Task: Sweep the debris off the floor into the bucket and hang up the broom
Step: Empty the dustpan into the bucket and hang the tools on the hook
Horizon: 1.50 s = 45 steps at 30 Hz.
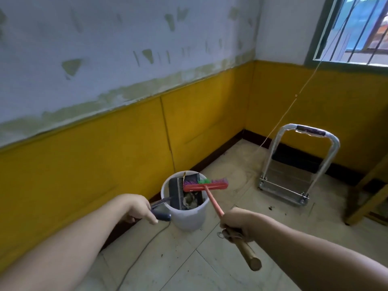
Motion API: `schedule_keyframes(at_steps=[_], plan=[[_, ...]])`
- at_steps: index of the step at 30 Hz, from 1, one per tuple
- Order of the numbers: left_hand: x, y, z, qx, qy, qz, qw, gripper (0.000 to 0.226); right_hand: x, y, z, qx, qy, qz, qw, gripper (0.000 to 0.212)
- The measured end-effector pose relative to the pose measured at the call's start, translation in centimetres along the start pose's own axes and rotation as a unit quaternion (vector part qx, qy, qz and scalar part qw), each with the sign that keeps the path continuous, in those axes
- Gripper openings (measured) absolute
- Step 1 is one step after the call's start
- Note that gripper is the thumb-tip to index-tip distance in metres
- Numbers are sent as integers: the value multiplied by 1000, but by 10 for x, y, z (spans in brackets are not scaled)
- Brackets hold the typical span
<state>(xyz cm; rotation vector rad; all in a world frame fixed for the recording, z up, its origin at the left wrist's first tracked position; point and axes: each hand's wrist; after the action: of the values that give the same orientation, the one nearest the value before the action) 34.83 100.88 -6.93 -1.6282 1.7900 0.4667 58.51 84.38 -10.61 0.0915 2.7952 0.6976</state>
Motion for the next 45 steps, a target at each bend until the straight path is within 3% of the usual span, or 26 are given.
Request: schedule_keyframes(at_steps=[3,6,9,12,16,20,25,36,41,45], plan=[[11,2,4,-41,19,-148,988,38,-2,-5,7,2,-16,14,1000,17],[24,4,16,-89,-2,-228,970,5,-6,-8,11,6,-28,-15,999,19],[37,8,22,-157,40,-331,930,15,-6,-8,10,-1,-71,-112,991,14],[52,16,32,-179,22,-392,902,31,-6,-5,3,-24,-112,-221,969,20],[62,16,36,-143,-6,-474,869,9,-15,-5,-8,-58,-134,-307,941,34],[54,6,29,-93,-66,-505,856,14,-23,-8,-22,-41,-175,-372,911,42],[44,-12,10,-69,-72,-507,856,4,-25,-14,-37,-41,-185,-459,868,46],[58,-24,-38,-41,-154,-458,875,14,-33,-36,-61,-71,-181,-513,836,46],[66,-32,-49,-32,-190,-443,875,8,-50,-40,-72,-82,-192,-490,846,45],[79,-40,-55,-26,-213,-416,884,17,-51,-63,-70,-57,-176,-516,837,45]])
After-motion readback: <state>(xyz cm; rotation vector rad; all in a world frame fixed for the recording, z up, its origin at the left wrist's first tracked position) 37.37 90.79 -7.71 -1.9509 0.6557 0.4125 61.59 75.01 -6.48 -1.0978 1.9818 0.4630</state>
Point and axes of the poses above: each hand's wrist, its own z-axis towards the middle knuckle, its own x-axis out of the palm, y = z × x
